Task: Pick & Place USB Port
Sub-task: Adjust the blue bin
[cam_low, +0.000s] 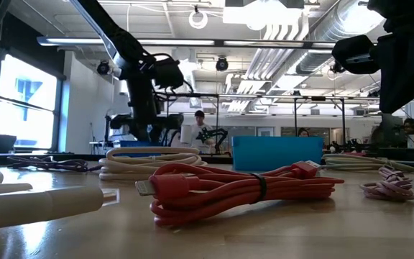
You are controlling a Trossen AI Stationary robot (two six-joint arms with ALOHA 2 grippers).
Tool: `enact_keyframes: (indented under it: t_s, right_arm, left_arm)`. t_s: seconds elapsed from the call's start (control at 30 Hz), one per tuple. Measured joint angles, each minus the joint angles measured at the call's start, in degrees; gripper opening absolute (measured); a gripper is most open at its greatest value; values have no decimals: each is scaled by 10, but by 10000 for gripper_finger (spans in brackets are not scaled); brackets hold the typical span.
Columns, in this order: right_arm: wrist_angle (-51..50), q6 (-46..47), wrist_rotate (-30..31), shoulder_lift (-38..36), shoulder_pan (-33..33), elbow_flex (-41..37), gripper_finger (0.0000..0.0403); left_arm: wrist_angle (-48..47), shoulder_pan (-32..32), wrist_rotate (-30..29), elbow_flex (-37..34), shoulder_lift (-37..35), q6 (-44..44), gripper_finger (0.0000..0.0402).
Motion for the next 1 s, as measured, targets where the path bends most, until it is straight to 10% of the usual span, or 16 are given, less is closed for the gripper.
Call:
enact_keyframes:
  t_s: [1.0]
  right_arm:
    - [0,6,-6,0,0,0,1]
  left_arm:
    - [110,-12,14,0,0,54,79]
